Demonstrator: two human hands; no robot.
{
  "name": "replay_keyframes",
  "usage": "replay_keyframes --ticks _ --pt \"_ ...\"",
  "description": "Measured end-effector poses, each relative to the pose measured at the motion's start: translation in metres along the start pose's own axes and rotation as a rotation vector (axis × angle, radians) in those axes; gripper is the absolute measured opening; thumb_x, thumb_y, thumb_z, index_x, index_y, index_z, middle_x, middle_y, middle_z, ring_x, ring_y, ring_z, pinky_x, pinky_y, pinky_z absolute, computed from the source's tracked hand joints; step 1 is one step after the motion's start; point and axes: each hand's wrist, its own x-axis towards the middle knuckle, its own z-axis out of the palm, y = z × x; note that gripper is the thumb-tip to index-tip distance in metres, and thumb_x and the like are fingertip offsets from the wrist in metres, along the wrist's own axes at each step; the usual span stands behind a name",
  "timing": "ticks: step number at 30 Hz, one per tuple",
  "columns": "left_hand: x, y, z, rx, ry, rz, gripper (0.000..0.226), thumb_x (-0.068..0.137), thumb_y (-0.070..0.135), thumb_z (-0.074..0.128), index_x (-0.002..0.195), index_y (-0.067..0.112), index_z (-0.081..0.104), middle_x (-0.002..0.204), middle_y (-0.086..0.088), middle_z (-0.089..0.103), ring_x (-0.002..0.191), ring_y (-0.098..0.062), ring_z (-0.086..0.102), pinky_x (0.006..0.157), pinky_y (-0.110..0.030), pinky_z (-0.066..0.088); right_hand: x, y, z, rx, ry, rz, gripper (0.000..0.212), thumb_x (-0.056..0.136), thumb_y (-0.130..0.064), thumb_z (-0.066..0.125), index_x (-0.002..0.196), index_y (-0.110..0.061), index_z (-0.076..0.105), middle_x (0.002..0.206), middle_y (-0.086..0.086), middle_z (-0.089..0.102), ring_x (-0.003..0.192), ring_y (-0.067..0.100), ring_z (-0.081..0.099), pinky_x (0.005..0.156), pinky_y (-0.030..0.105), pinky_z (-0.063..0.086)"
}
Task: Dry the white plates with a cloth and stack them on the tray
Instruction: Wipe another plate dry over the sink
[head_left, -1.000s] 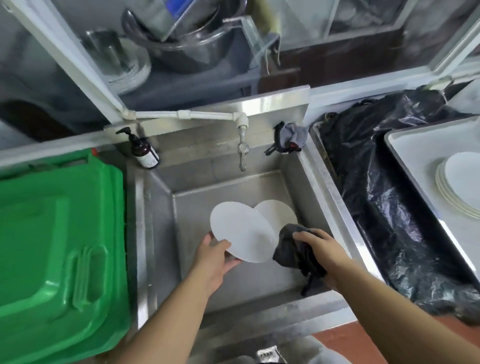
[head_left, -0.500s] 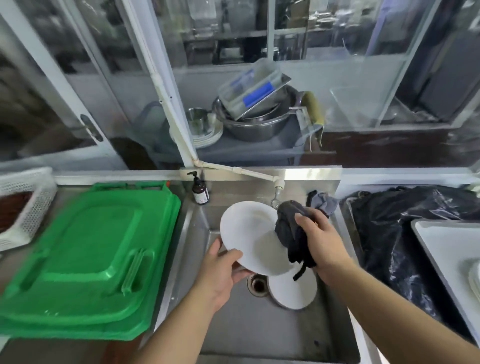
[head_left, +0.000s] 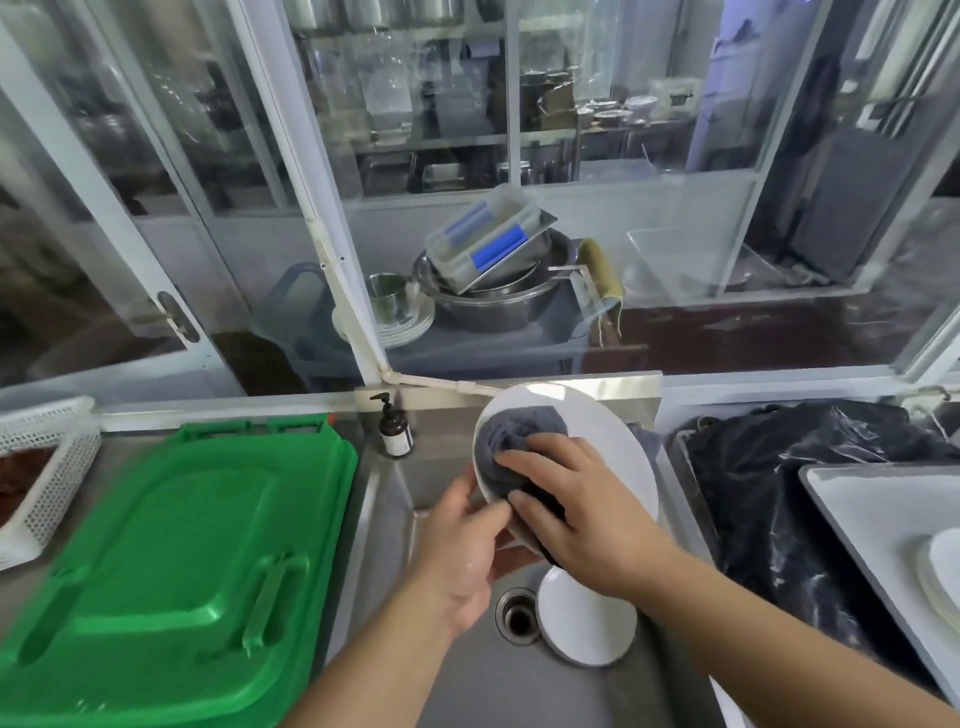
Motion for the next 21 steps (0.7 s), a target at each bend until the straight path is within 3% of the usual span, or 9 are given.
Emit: replay_keyframes --ticks 3,6,14,18,21 --pt "-0.007 0.006 -0.003 0.015 -0.054 -0.037 0.052 0.098 -0.012 0.041 0.11 0.029 0.072 0.105 -0.014 0.077 0.086 -0.027 0.074 0.075 -0.047 0.063 0.025 -0.012 -0.002 -0.042 0.063 -0.086 0.038 0.101 -0.038 0.055 0.136 -0.029 0.064 0.134 -0.004 0.057 0.114 0.022 0.055 0.102 0.031 0.043" --pt "-0.009 0.013 -0.011 -0.023 -0.072 -0.043 0.041 0.094 -0.013 0.049 0.111 0.017 0.07 0.106 -0.019 0.074 0.084 -0.029 0.073 0.081 -0.054 0.06 0.056 -0.01 -0.006 -0.109 0.145 -0.085 0.035 0.098 -0.032 0.06 0.131 -0.026 0.069 0.128 0.0 0.061 0.106 0.029 0.058 0.097 0.038 0.046" --pt "-0.003 0.035 -0.019 -0.118 -0.07 0.032 0.042 0.094 -0.013 0.051 0.12 0.016 0.068 0.105 -0.012 0.077 0.084 -0.023 0.075 0.068 -0.041 0.063 0.091 0.004 -0.031 -0.244 0.289 0.127 0.033 0.099 -0.022 0.065 0.131 -0.021 0.07 0.126 0.006 0.062 0.113 0.038 0.056 0.1 0.044 0.044" --pt "0.004 0.035 -0.019 -0.17 -0.047 0.053 0.041 0.077 -0.004 0.066 0.108 0.021 0.077 0.109 -0.014 0.076 0.086 -0.024 0.075 0.066 -0.041 0.062 0.082 0.012 -0.035 -0.295 0.307 0.251 0.032 0.098 -0.021 0.064 0.13 -0.021 0.071 0.126 0.009 0.064 0.115 0.041 0.055 0.099 0.046 0.047" --pt "0.009 0.031 -0.019 -0.174 0.018 0.059 0.044 0.089 -0.013 0.057 0.111 0.021 0.075 0.108 -0.013 0.076 0.085 -0.024 0.074 0.066 -0.042 0.062 0.065 0.021 -0.034 -0.32 0.274 0.326 0.033 0.097 -0.021 0.065 0.129 -0.019 0.072 0.124 0.011 0.064 0.117 0.041 0.054 0.101 0.045 0.045"
